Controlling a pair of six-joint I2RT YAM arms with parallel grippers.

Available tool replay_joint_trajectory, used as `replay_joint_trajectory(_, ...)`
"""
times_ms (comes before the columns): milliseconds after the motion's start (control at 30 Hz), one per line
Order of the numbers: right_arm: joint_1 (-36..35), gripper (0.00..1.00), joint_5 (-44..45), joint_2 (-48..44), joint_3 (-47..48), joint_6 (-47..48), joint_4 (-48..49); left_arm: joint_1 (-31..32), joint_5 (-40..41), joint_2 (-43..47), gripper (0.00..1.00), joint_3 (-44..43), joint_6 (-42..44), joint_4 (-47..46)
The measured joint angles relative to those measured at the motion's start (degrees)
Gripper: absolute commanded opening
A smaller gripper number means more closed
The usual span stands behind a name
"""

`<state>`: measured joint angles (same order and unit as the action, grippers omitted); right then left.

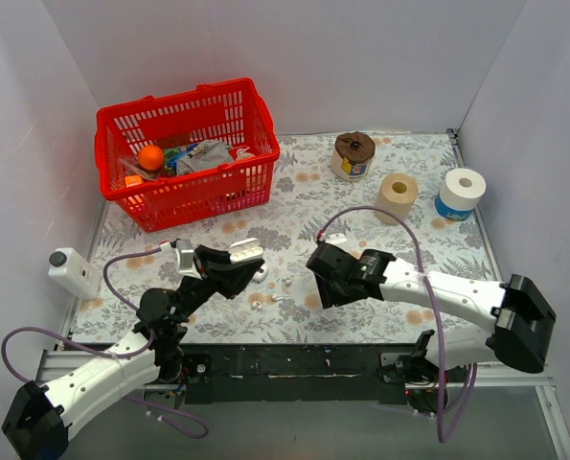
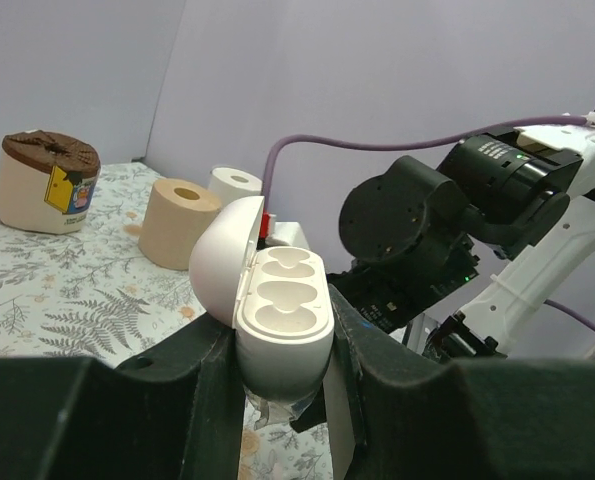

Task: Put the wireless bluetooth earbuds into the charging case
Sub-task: Pick up the earbud from the center of the board.

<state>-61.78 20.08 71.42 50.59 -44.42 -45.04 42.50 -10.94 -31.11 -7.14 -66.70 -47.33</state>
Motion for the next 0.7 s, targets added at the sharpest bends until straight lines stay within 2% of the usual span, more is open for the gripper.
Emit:
replay_joint_trajectory(267,0.0,0.59,-5.6,12.2,7.1,14.7,5.9,0.0,0.2,3.1,0.0,-0.1,0.8,4.3)
replay_joint_trajectory(400,0.0,0.56,-7.8,14.6,8.4,19.5,6.6,0.0,0.5,4.8,0.0,-0.3,1.4,6.7)
replay_joint_trajectory(700,0.0,0.58,-11.0,16.8,9.7,25.4,5.0,0.0,0.7,5.8,0.0,-0.8,2.4,10.3)
